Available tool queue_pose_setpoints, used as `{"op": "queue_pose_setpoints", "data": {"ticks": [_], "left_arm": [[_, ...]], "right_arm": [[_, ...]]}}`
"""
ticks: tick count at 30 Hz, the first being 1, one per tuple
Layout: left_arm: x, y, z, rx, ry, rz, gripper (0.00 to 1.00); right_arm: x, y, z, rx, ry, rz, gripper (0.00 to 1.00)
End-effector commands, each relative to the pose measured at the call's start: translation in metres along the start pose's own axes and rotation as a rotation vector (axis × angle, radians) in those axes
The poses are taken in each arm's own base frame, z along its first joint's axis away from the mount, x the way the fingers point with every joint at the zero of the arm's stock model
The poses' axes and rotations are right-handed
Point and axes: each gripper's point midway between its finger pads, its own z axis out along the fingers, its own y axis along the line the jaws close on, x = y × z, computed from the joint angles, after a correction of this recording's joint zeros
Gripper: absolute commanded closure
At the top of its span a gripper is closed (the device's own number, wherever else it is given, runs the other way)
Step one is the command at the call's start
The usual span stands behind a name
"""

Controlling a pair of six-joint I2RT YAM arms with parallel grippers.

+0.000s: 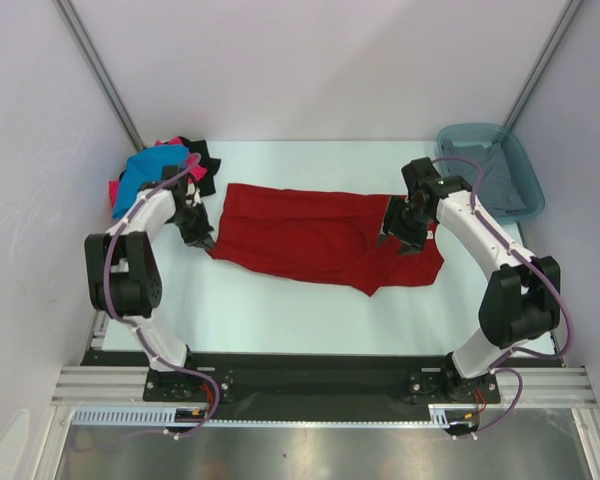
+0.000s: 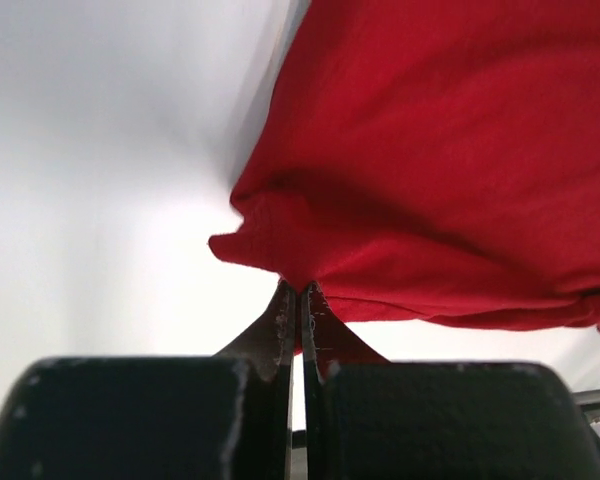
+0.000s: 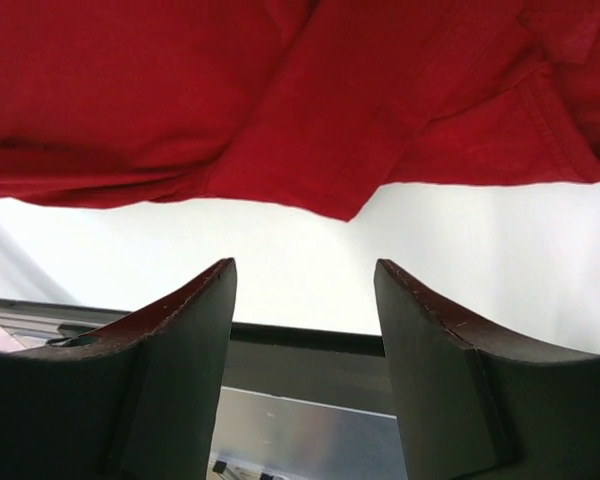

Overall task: Fold and stack the t-shirts
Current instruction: Fold the tshirt

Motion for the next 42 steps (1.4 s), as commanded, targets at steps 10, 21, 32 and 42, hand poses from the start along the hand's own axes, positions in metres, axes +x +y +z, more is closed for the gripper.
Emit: {"op": "queue_pose_setpoints", "data": {"ticks": [10, 21, 32, 42], "left_arm": [[-0.081, -0.028, 0.021, 0.064, -0.007, 0.031, 0.82], [-0.1, -0.029, 0.042, 0.051, 0.022, 0.047, 0.36], [-0.09, -0.025, -0.026, -0.043, -0.212, 0.113, 0.25], [-0.045, -0.058, -0.08, 0.051, -0.304, 0.186, 0.13]], "right_arm": [[-0.047, -0.004, 0.004, 0.014, -0.029, 0.0, 0.38], [0.002, 0.047, 0.024, -0.087, 0.092, -0.056, 0.39], [0.024, 0.068, 0.035, -0.152, 0.155, -0.088, 0.39], [0.07, 0.08, 0.066, -0.176, 0.261, -0.3, 0.41]]}}
